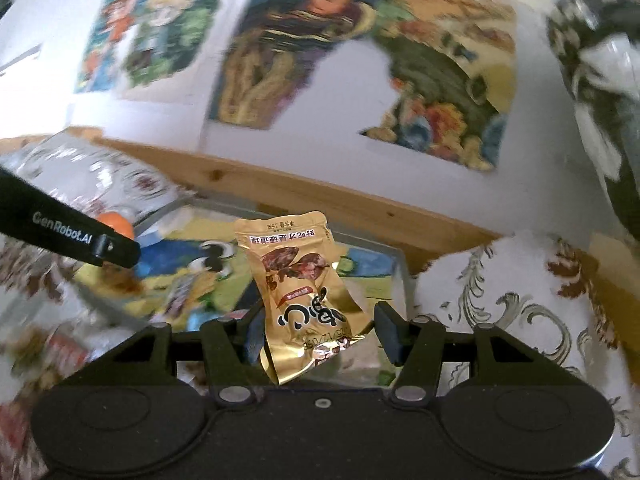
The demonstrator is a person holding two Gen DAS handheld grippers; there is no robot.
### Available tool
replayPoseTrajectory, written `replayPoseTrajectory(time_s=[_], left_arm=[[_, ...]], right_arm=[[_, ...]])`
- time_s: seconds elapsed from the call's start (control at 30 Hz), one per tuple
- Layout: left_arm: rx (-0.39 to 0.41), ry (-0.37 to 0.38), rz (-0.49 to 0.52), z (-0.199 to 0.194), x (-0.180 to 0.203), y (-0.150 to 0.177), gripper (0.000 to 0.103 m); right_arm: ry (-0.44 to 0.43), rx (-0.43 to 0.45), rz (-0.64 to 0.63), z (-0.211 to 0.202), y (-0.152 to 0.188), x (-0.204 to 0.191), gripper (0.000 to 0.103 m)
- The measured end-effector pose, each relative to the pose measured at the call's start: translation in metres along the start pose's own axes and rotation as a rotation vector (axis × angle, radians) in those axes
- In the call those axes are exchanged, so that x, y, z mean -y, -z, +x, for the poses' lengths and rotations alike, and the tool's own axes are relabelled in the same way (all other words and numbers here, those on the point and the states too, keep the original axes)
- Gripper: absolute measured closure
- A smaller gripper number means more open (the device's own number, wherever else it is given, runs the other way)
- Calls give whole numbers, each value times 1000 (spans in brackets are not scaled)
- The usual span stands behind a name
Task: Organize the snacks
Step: 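Lift the yellow-brown packet with right tool toward the tray while left tool carries the orange, then lower the packet into the grey tray and open right gripper while left gripper releases the orange there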
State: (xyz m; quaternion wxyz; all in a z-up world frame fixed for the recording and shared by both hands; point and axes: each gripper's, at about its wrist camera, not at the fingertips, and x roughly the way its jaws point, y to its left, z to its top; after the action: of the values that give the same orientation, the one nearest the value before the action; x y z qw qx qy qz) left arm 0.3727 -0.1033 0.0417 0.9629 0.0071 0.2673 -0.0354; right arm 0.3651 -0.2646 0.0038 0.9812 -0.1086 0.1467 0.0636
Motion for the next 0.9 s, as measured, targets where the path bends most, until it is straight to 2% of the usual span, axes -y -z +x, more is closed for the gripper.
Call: replayPoseTrajectory(time_s=[0.1,0.33,0.47,0.63,0.9], left_arm=[[3,-14,2,22,2,-10,65],[-37,-36,-38,74,-4,-19,65],[-46,-30,-75,95,-5,-22,65],[-39,-9,-69,110,9,-23,65],[-50,25,-1,123,43,-23,65]], right_arm=[[6,-2,55,20,-4,10,45],[47,7,92,61,6,18,45],[69,-24,162,78,15,34,45],[58,-60,197,91,25,40,45],[55,-78,254,100,32,45,43]])
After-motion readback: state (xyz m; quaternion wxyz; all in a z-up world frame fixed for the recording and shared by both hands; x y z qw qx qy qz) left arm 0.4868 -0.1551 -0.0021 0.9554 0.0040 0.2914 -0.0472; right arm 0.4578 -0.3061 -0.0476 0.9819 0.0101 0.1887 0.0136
